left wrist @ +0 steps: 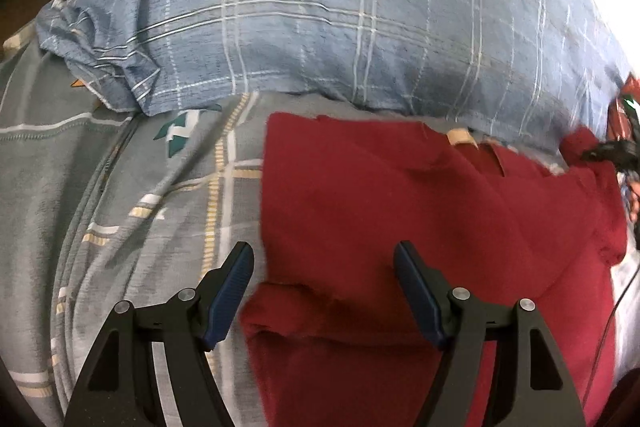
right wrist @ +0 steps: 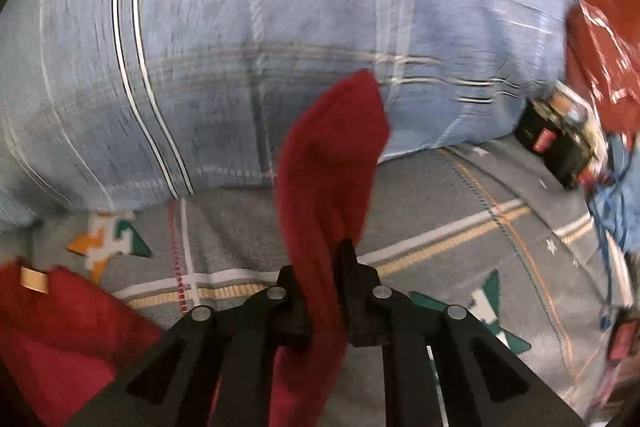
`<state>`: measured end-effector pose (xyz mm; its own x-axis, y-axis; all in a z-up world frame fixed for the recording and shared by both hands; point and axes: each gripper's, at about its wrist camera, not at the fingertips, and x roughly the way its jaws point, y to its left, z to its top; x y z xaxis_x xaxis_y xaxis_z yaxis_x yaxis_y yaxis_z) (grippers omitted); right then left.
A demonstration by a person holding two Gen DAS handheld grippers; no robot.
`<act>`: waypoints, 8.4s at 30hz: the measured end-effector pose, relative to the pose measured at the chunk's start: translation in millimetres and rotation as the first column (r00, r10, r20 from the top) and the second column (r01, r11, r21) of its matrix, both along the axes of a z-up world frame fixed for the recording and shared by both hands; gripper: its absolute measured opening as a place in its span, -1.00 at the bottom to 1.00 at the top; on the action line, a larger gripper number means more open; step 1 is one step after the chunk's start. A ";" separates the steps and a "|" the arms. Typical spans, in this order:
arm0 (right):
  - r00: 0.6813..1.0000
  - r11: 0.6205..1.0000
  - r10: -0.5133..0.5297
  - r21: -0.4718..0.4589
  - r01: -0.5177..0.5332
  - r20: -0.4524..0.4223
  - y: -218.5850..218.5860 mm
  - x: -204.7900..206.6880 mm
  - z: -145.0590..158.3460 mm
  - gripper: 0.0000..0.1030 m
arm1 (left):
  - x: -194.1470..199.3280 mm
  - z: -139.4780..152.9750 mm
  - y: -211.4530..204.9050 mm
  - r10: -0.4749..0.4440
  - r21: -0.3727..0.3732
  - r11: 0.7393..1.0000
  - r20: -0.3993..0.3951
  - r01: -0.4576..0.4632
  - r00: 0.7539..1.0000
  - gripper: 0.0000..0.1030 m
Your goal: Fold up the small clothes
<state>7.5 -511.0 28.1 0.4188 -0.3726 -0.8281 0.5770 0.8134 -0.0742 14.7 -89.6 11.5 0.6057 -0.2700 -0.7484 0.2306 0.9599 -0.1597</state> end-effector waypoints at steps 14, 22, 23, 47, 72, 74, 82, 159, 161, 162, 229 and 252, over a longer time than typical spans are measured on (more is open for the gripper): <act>0.789 0.839 0.509 0.006 -0.544 0.343 182.2 -37.7 111.7 -0.82 | -6.8 16.4 56.7 0.085 -0.220 0.972 -0.001 -0.083 0.996 0.40; 0.691 0.677 0.716 0.140 -0.722 0.100 310.2 -13.6 -20.9 -0.47 | -1.9 11.0 70.5 0.065 -0.310 0.948 -0.026 -0.070 0.998 0.41; 0.688 0.671 0.723 0.172 -0.722 0.066 314.0 -13.9 -36.6 -0.31 | -1.6 10.6 71.2 0.064 -0.315 0.947 -0.028 -0.069 0.998 0.42; 0.966 0.968 0.181 0.137 -0.208 0.187 97.8 -150.9 -1.4 0.48 | 33.8 -2.0 -49.7 -0.091 -0.073 0.994 -0.104 0.083 0.990 -0.73; 0.916 0.935 0.323 0.071 -0.348 0.239 149.6 -87.9 -2.3 -0.30 | 5.0 8.1 -22.5 0.029 -0.012 1.000 -0.021 -0.029 0.999 0.23; 0.904 0.918 0.369 0.067 -0.391 0.215 160.9 -69.2 -8.2 -0.32 | 8.8 -1.5 -26.7 0.035 0.025 0.999 -0.036 -0.034 0.999 0.22; 0.943 0.946 0.323 0.003 -0.324 0.073 152.6 -13.4 -47.4 -0.19 | 25.3 -14.0 -41.7 0.046 0.087 0.995 -0.034 -0.043 0.998 0.26; 0.895 0.788 0.444 0.489 -0.373 -0.032 229.0 -315.2 -89.6 0.45 | -269.6 9.9 91.0 -0.007 0.028 0.999 -0.307 0.016 0.952 0.42; 0.903 0.784 0.429 0.507 -0.359 -0.024 227.7 -314.2 -93.0 0.47 | -271.3 8.2 87.4 -0.007 0.029 0.999 -0.303 0.017 0.953 0.42; 0.904 0.781 0.427 0.514 -0.355 -0.025 228.6 -312.7 -95.0 0.47 | -270.9 7.8 86.2 -0.006 0.030 0.999 -0.303 0.015 0.953 0.42; 0.854 0.857 0.323 0.256 -0.447 0.407 159.7 -197.7 36.8 -0.80 | -144.2 96.1 34.5 0.060 -0.010 0.998 0.119 -0.059 0.991 -0.88; 0.906 0.862 0.251 0.348 -0.369 0.341 105.5 -68.3 3.4 -0.76 | 37.4 28.7 -7.0 0.108 0.033 0.994 -0.023 -0.108 0.994 -0.78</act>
